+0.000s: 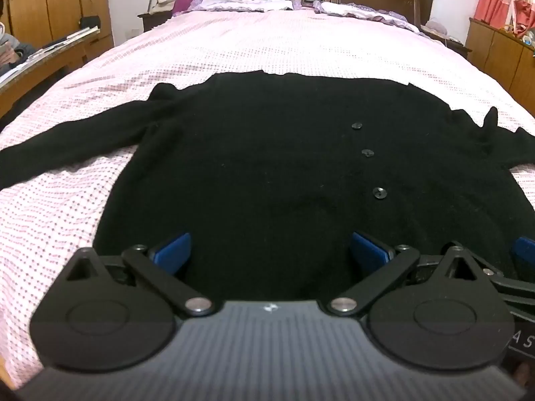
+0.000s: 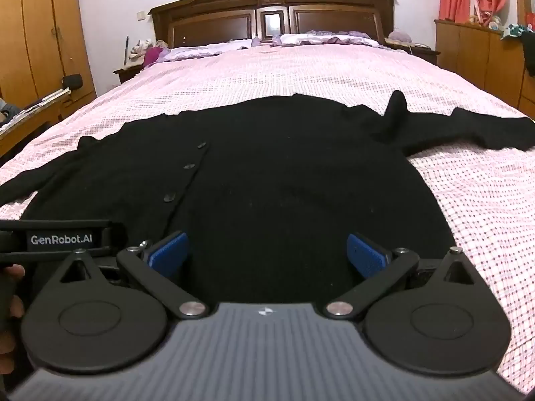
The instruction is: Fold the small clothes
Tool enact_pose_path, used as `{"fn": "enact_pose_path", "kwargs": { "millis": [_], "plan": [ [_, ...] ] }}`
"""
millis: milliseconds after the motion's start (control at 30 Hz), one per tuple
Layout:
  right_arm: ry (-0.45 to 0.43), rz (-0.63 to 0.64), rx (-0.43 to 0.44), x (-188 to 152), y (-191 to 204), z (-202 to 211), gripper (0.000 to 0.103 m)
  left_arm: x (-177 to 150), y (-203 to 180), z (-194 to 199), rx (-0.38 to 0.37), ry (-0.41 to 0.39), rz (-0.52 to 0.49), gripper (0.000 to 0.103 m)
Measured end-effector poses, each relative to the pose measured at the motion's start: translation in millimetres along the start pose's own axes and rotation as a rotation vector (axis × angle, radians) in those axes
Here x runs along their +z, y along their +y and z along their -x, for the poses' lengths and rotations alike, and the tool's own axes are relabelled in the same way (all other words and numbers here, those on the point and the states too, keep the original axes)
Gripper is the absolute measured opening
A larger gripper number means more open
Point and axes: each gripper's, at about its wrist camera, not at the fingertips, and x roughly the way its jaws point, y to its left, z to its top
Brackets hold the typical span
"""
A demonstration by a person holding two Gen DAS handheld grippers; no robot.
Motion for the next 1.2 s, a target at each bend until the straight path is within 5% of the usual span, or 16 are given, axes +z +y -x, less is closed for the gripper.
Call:
{"fn": "enact_pose_path", "kwargs": {
  "millis": [1200],
  "plan": [
    [0.011,-0.027,0.019,0.0,-4.1,-0.3,0.103,1.0,4.4,-2.9,-0.007,0.009,0.023,0.103]
  ]
}}
